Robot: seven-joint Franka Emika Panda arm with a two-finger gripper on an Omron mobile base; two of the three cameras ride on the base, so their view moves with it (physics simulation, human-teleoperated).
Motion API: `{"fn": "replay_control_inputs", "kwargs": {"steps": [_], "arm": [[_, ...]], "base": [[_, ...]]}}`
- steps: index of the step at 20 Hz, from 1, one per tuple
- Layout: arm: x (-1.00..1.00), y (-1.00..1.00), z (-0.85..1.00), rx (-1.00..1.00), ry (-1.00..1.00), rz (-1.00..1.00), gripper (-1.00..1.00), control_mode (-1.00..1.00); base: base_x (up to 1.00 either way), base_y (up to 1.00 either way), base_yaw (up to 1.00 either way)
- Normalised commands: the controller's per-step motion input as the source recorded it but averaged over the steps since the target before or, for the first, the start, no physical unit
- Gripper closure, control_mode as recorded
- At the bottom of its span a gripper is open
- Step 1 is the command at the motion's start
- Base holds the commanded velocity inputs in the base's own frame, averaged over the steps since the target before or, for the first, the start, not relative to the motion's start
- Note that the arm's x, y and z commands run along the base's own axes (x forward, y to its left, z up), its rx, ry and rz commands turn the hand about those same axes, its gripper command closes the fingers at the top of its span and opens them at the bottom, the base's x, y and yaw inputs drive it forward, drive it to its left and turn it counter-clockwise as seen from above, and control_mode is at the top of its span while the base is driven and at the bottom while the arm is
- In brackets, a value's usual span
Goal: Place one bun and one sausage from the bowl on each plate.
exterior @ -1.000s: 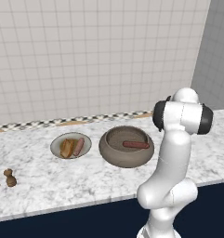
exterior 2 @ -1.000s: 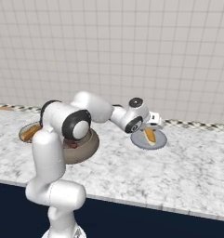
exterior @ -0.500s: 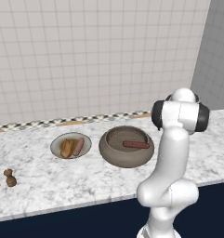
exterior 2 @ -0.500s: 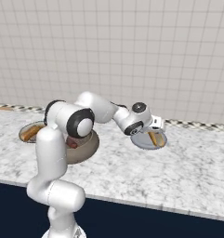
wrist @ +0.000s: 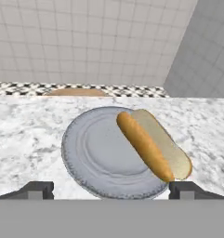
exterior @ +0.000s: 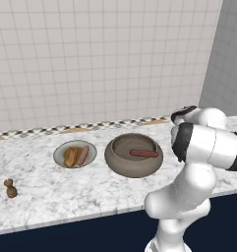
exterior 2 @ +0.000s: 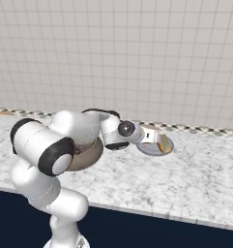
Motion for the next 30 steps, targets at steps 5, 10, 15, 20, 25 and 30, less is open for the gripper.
{"fn": "replay_control_inputs", "kwargs": {"steps": [5, 10, 15, 20, 25, 30], "arm": [[-0.71, 0.93, 0.96, -0.05, 0.00, 0.04, -1.00, -1.00], [-0.37, 0.44, 1.00, -0.04, 0.00, 0.03, -1.00, -1.00], [-0.21, 0.17, 1.00, -0.03, 0.00, 0.01, -1.00, -1.00], [-0.32, 0.34, 1.00, 0.00, 0.17, 0.01, -1.00, -1.00], [-0.23, 0.79, 0.27, 0.00, 0.37, 0.08, -1.00, -1.00], [-0.17, 0.80, -0.18, 0.00, 0.36, 0.17, -1.00, -1.00]], "base": [[0.00, 0.00, 0.00], [0.00, 0.00, 0.00], [0.00, 0.00, 0.00], [0.00, 0.00, 0.00], [0.00, 0.00, 0.00], [0.00, 0.00, 0.00]]}}
